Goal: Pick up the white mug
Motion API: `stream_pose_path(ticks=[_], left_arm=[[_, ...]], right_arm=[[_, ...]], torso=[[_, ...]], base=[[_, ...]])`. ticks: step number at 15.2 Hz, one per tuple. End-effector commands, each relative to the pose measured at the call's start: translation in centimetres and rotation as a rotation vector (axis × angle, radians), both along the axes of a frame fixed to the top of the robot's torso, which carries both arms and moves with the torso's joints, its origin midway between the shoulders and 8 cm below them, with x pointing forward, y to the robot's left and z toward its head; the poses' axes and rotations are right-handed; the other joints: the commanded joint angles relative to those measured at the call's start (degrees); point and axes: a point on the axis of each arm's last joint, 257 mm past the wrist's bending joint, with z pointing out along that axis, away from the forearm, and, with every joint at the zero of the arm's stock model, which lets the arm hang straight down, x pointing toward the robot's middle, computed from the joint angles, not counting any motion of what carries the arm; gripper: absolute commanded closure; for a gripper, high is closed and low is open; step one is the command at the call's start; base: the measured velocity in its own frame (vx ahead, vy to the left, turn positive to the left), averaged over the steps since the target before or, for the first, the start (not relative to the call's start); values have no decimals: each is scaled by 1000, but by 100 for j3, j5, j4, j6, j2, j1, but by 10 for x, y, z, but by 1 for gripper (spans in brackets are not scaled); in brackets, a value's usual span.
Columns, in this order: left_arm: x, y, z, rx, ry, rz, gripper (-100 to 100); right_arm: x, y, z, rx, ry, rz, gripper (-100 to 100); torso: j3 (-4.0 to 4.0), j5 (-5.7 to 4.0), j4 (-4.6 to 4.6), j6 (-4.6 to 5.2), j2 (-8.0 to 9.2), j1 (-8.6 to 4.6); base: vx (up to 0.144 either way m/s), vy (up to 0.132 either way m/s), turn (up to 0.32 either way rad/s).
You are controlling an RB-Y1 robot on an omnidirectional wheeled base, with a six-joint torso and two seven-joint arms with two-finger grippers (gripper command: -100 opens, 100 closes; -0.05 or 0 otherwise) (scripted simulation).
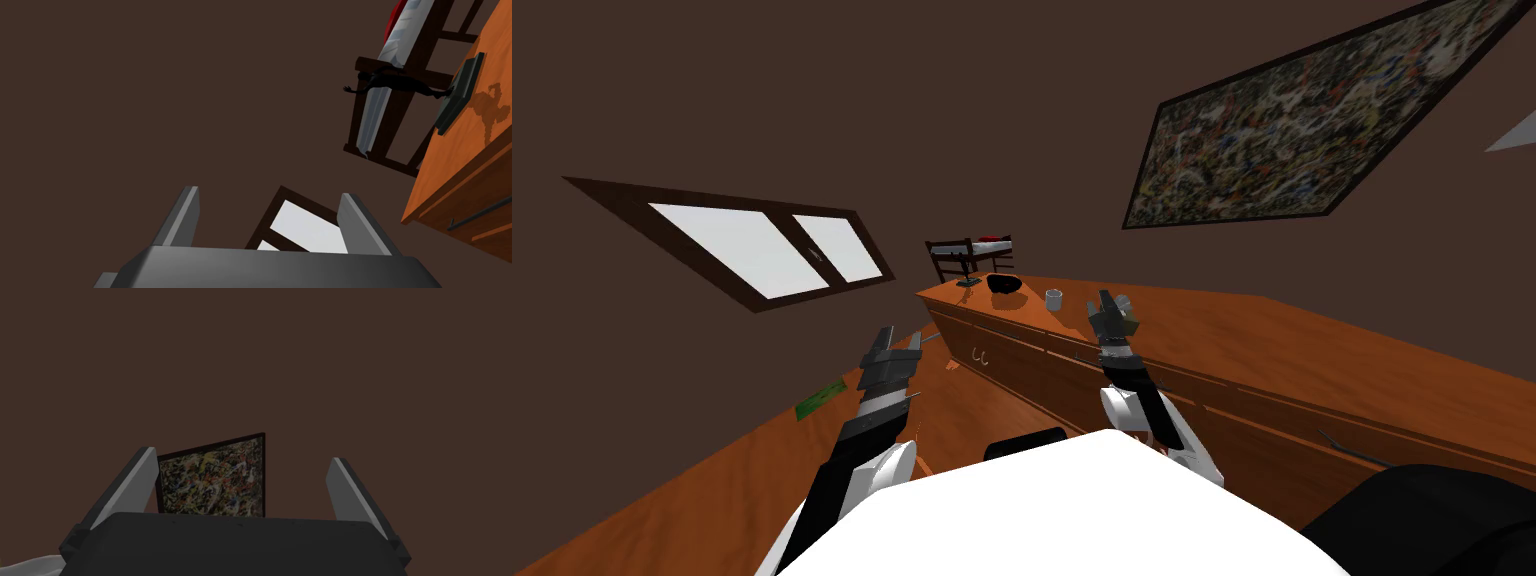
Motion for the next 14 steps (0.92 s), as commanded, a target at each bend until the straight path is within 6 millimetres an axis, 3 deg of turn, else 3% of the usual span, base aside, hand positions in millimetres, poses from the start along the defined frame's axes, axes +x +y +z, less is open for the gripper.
stream_pose_path(ticks=[1, 14], left_arm=[[0, 0, 0, 0, 0, 0, 0], [0, 0, 0, 0, 0, 0, 0]], right_arm=[[1, 1, -3, -32, 8, 9, -100], [11, 1, -41, -331, 97, 77, -100]], torso=[[0, 0, 0, 0, 0, 0], [8, 1, 3, 0, 13, 3]], base=[[-9, 3, 14], [-32, 13, 36]])
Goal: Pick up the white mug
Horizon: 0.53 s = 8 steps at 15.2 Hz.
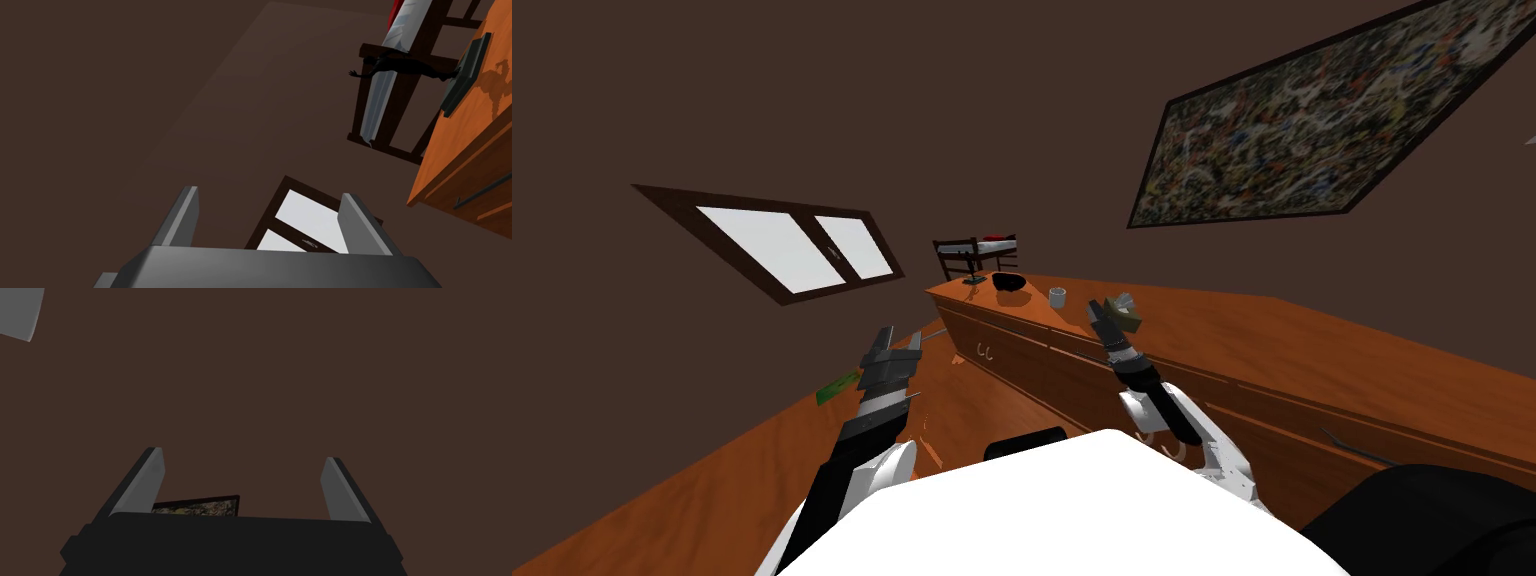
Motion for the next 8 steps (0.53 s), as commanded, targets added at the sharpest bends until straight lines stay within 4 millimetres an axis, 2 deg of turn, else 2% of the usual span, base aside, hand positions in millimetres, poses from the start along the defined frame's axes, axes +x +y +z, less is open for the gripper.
stream_pose_path(ticks=[1, 2, 4, 5, 7, 8], left_arm=[[0, 0, 0, 0, 0, 0, 0], [0, 0, 0, 0, 0, 0, 0], [0, 0, 0, 0, 0, 0, 0], [0, 0, 0, 0, 0, 0, 0], [0, 0, 0, 0, 0, 0, 0], [0, 0, 0, 0, 0, 0, 0]], right_arm=[[1, 0, -6, -52, 14, 15, -100], [2, -5, -14, -87, 28, 16, -100], [2, -2, -14, -117, 33, 31, -100], [3, -7, -22, -159, 48, 34, -100], [3, -5, -22, -186, 53, 48, -100], [4, -11, -31, -228, 69, 51, -100]], torso=[[0, 0, 0, 0, 0, 0], [0, 0, 0, 0, 0, 0], [0, 0, 0, 0, 0, -1], [-1, 0, 0, 1, -1, -1], [0, 0, 0, 0, 0, -1], [-1, 0, 0, 1, -1, -1]], base=[[-25, 19, 48], [-30, 19, 61], [-24, 14, 36], [-26, 13, 49], [-26, 13, 38], [-25, 14, 56]])
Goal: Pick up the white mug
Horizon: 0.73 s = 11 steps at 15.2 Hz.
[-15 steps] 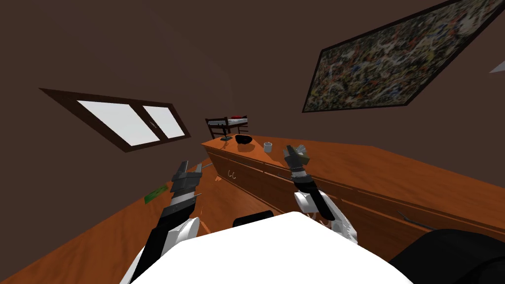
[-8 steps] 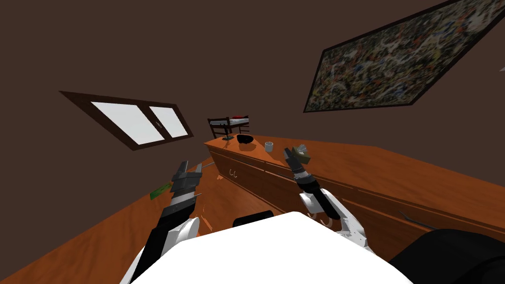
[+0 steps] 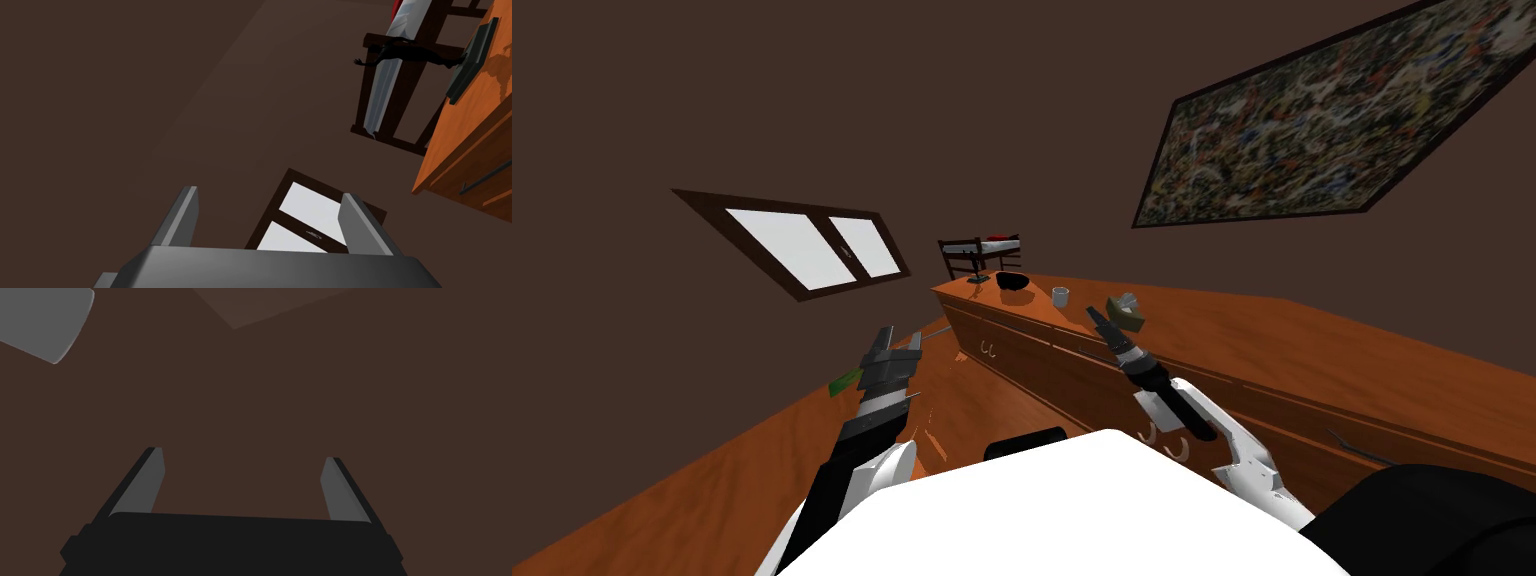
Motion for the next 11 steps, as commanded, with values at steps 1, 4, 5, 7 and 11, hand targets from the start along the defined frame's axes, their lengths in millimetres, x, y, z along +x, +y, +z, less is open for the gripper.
stream_pose_path(ticks=[1, 4, 5, 7, 11], left_arm=[[0, 0, 0, 0, 0, 0, 0], [0, 0, 0, 0, 0, 0, 0], [0, 0, 0, 0, 0, 0, 0], [0, 0, 0, 0, 0, 0, 0], [0, 0, 0, 0, 0, 0, 0]], right_arm=[[0, -3, -6, -55, 15, 15, -100], [1, -8, -15, -127, 36, 32, -100], [1, -8, -14, -139, 39, 39, -100], [2, -15, -23, -199, 58, 49, -100], [2, -22, -30, -294, 84, 77, -100]], torso=[[0, 0, 0, 0, 0, 0], [-1, 0, 0, 0, -1, -2], [-1, 0, 0, 0, -1, -1], [-2, 0, -1, 0, -3, 0], [-3, 1, -1, 0, -5, 1]], base=[[-27, 14, 53], [-21, 10, 48], [-18, 11, 19], [-18, 17, 64], [-12, 14, 50]])
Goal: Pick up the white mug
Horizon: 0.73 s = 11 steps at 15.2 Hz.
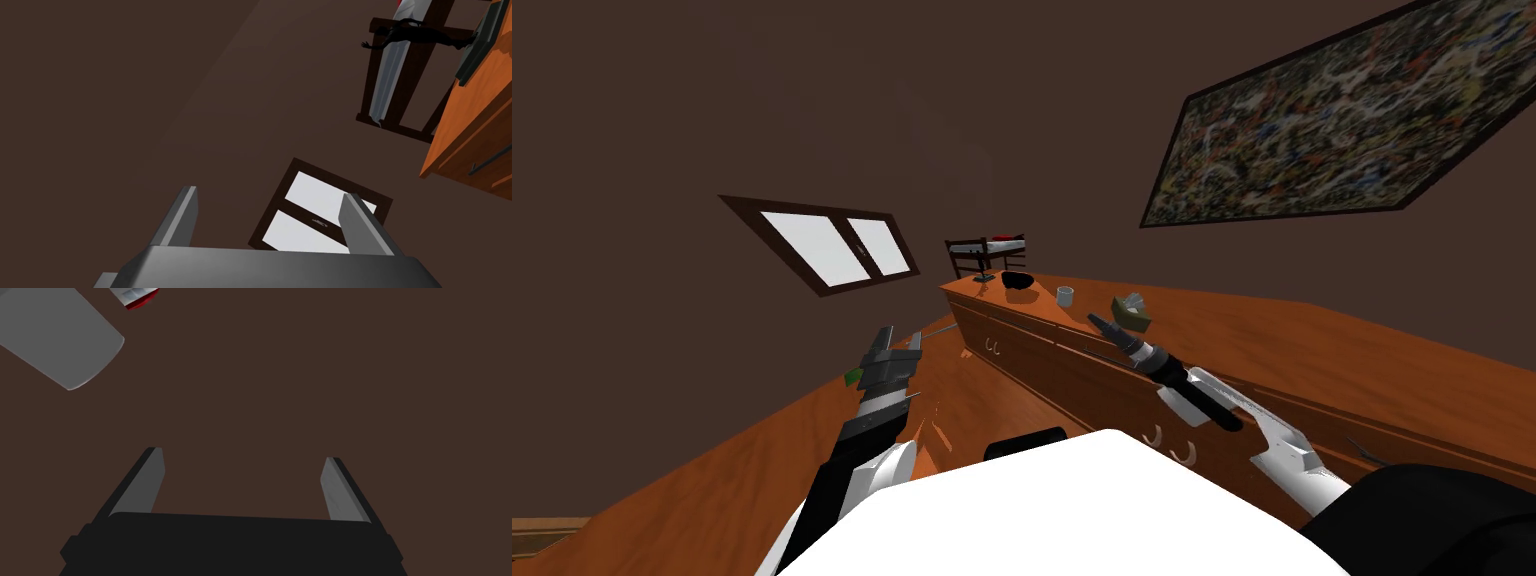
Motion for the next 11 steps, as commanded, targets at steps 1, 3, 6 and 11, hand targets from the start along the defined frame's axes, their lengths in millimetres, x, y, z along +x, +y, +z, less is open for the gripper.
stream_pose_path(ticks=[1, 3, 6, 11], left_arm=[[0, 0, 0, 0, 0, 0, 0], [0, 0, 0, 0, 0, 0, 0], [0, 0, 0, 0, 0, 0, 0], [0, 0, 0, 0, 0, 0, 0]], right_arm=[[0, -11, -9, -64, 22, 8, -100], [1, -9, -8, -102, 29, 29, -100], [1, -20, -15, -171, 52, 42, -100], [2, -30, -19, -268, 80, 70, -100]], torso=[[0, 0, 0, 0, 0, 0], [-1, 0, 0, -1, -1, 0], [-3, 0, -1, -1, -5, 0], [-5, 0, -2, -1, -8, 1]], base=[[-8, 13, 66], [-6, 12, 54], [0, 11, 50], [3, 10, 50]])
